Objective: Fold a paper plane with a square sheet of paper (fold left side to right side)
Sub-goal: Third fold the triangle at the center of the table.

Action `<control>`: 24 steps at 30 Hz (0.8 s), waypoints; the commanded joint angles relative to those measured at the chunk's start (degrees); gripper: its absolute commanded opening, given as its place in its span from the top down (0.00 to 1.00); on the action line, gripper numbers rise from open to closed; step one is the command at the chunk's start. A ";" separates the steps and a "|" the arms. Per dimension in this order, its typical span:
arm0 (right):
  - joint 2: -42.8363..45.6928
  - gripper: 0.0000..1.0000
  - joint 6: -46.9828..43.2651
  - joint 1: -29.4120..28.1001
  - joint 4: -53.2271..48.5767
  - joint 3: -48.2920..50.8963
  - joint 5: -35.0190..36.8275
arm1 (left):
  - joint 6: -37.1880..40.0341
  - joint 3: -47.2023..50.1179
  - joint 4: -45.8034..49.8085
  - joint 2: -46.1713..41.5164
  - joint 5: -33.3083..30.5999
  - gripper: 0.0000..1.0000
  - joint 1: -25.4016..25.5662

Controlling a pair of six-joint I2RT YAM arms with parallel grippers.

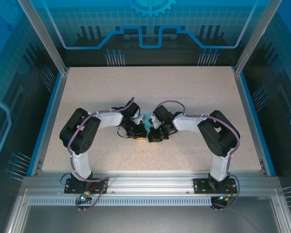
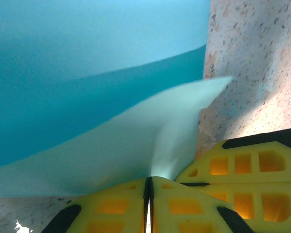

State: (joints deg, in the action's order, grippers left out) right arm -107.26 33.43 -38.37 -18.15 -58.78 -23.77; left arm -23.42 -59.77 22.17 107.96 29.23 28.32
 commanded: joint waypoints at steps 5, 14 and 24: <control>-3.22 1.00 -0.91 -1.26 -6.70 1.24 5.29 | 1.69 -0.83 2.76 0.41 -7.30 0.89 -1.27; -3.30 1.00 -1.00 -1.19 -6.98 1.83 5.32 | 3.86 -2.19 5.41 0.14 -9.98 0.89 -4.78; -3.05 1.00 -1.09 -1.24 -7.21 2.35 5.23 | 5.54 -2.53 5.54 1.77 -11.63 0.90 -10.39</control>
State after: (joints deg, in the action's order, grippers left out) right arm -107.28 32.99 -38.63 -18.37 -58.98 -23.09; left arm -19.66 -61.47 26.15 107.96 26.20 21.41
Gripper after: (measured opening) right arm 0.058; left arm 0.102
